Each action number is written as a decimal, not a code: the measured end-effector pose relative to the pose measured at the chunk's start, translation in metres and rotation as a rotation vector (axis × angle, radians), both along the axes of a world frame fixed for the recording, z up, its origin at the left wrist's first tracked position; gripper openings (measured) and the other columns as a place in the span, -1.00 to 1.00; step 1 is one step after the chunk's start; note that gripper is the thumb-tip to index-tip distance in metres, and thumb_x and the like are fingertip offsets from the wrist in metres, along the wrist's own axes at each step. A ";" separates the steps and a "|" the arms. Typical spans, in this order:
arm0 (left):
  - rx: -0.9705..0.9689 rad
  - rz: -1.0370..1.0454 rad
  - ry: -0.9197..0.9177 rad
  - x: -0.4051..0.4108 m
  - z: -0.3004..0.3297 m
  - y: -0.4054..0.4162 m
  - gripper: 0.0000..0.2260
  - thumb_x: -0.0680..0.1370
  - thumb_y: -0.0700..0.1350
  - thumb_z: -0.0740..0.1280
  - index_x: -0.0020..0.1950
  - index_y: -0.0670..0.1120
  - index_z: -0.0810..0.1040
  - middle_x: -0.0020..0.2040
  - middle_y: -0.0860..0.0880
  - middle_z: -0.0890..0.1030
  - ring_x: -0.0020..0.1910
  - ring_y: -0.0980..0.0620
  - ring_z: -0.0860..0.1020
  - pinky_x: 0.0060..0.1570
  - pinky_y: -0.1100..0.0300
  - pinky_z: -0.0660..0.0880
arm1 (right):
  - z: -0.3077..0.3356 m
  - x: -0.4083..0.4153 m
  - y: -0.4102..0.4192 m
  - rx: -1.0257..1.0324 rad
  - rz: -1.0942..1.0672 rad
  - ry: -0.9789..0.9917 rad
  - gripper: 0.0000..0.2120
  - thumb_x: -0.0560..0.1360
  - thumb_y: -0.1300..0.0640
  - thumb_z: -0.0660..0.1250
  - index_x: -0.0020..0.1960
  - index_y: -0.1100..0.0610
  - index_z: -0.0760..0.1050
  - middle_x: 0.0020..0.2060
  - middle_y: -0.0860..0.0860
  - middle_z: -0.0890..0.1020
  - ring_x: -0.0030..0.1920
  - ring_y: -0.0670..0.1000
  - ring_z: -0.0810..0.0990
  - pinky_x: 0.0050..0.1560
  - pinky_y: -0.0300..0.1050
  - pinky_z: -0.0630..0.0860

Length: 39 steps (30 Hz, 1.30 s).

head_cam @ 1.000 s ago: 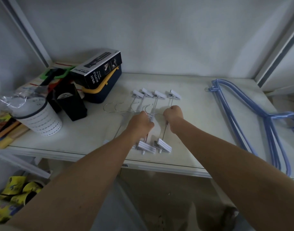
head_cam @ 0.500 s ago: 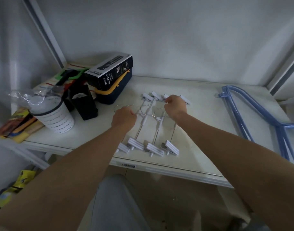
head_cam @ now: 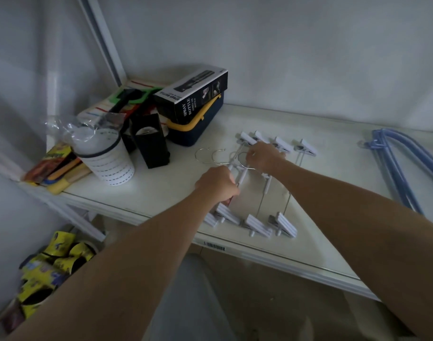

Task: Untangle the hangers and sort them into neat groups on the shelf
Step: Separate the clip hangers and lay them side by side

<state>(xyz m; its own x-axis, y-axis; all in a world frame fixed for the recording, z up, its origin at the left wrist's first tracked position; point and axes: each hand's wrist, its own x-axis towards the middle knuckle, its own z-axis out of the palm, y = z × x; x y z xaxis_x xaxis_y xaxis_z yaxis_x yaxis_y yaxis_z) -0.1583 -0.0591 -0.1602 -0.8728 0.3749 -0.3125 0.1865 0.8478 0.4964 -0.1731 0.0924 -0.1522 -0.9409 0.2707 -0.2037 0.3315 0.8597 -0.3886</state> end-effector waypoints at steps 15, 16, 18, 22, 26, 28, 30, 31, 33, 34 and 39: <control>0.063 -0.013 -0.087 0.012 0.002 0.001 -0.76 0.22 -0.07 0.37 -0.19 -0.15 0.66 -0.25 -0.10 0.72 -0.20 -0.09 0.71 -0.01 -0.04 0.64 | -0.002 0.007 0.007 -0.033 -0.080 0.033 -0.71 0.35 0.23 0.17 -0.02 0.16 0.59 -0.08 0.06 0.63 -0.01 0.14 0.53 0.24 0.15 0.40; 0.057 -0.016 -0.088 0.012 0.001 0.001 -0.75 0.21 -0.07 0.36 -0.20 -0.16 0.65 -0.24 -0.11 0.72 -0.19 -0.11 0.71 -0.01 -0.05 0.63 | -0.002 0.008 0.007 -0.038 -0.078 0.029 -0.70 0.36 0.23 0.17 -0.01 0.15 0.59 -0.04 0.06 0.63 0.01 0.13 0.52 0.24 0.15 0.38; 0.033 -0.036 -0.074 0.011 0.001 0.001 -0.80 0.21 -0.09 0.34 -0.27 -0.17 0.60 -0.25 -0.12 0.72 -0.19 -0.14 0.71 0.00 -0.06 0.62 | -0.002 0.010 0.007 -0.020 -0.049 0.032 -0.71 0.39 0.22 0.16 0.01 0.13 0.59 0.02 0.05 0.61 0.02 0.12 0.49 0.25 0.16 0.34; -0.052 -0.062 -0.017 0.012 0.005 0.001 -0.89 0.30 -0.16 0.32 -0.27 -0.13 0.62 -0.32 -0.06 0.71 -0.24 -0.04 0.71 -0.04 0.04 0.62 | -0.004 0.013 0.012 -0.027 0.005 0.062 -0.78 0.45 0.12 0.24 0.01 0.06 0.61 0.13 0.00 0.58 0.18 0.11 0.51 0.26 0.08 0.41; -0.060 -0.078 -0.026 0.009 0.000 0.000 -0.93 0.31 -0.17 0.31 -0.32 -0.11 0.59 -0.33 -0.06 0.71 -0.26 -0.02 0.71 0.00 -0.01 0.63 | -0.007 0.021 0.020 -0.088 0.041 0.138 -0.68 0.46 0.13 0.33 0.21 0.09 0.55 0.21 0.08 0.58 0.23 0.12 0.52 0.18 -0.12 0.41; -0.070 -0.082 -0.019 0.009 0.001 0.001 -0.94 0.31 -0.16 0.33 -0.31 -0.10 0.59 -0.31 -0.06 0.71 -0.25 -0.03 0.70 -0.01 0.01 0.62 | -0.004 0.026 0.026 -0.103 0.023 0.233 -0.63 0.44 0.24 0.31 0.25 0.14 0.52 0.17 0.15 0.58 0.20 0.17 0.52 0.15 -0.11 0.43; -0.085 -0.064 0.063 0.012 0.005 0.005 -0.95 0.35 -0.13 0.33 -0.27 -0.09 0.56 -0.32 -0.04 0.62 -0.29 -0.06 0.63 -0.11 0.15 0.56 | -0.002 0.031 0.038 -0.089 -0.049 0.323 -0.61 0.40 0.32 0.26 0.22 0.17 0.52 0.15 0.20 0.53 0.21 0.21 0.48 0.15 -0.07 0.43; -0.085 -0.050 0.124 0.013 0.007 0.008 -0.96 0.37 -0.14 0.32 -0.28 -0.05 0.49 -0.32 -0.01 0.54 -0.32 -0.05 0.54 -0.20 0.20 0.46 | -0.002 0.034 0.045 -0.054 -0.085 0.316 -0.62 0.40 0.31 0.25 0.21 0.17 0.51 0.16 0.20 0.51 0.22 0.22 0.46 0.17 -0.05 0.42; -0.044 -0.024 0.211 0.016 0.010 0.017 -0.88 0.39 -0.17 0.28 -0.32 -0.03 0.39 -0.35 0.01 0.44 -0.34 -0.02 0.42 -0.30 0.19 0.33 | -0.001 0.042 0.056 0.017 -0.153 0.237 -0.65 0.41 0.27 0.27 0.20 0.17 0.50 0.20 0.19 0.46 0.26 0.22 0.41 0.20 -0.04 0.40; -0.013 -0.021 0.224 0.017 0.010 0.023 -0.85 0.40 -0.17 0.27 -0.36 -0.04 0.37 -0.39 0.00 0.42 -0.38 -0.02 0.39 -0.33 0.20 0.30 | -0.001 0.046 0.060 0.034 -0.192 0.200 -0.65 0.42 0.24 0.28 0.21 0.17 0.48 0.22 0.18 0.44 0.27 0.22 0.39 0.19 -0.03 0.41; 0.023 -0.095 0.161 0.031 0.004 0.047 -0.77 0.42 -0.21 0.25 -0.45 -0.14 0.41 -0.48 -0.07 0.47 -0.45 -0.07 0.46 -0.30 0.15 0.53 | -0.003 0.060 0.070 -0.073 -0.364 0.097 -0.53 0.46 0.22 0.27 0.35 0.25 0.29 0.24 0.22 0.48 0.26 0.23 0.49 0.01 -0.11 0.41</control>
<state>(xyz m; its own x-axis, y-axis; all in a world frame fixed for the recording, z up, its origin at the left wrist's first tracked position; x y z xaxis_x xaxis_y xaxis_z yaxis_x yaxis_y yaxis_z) -0.1269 -0.0119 -0.1561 -0.8710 0.4637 -0.1622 0.3438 0.8112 0.4730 -0.1133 0.1627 -0.1552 -0.8016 0.5788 -0.1499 0.5688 0.6612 -0.4891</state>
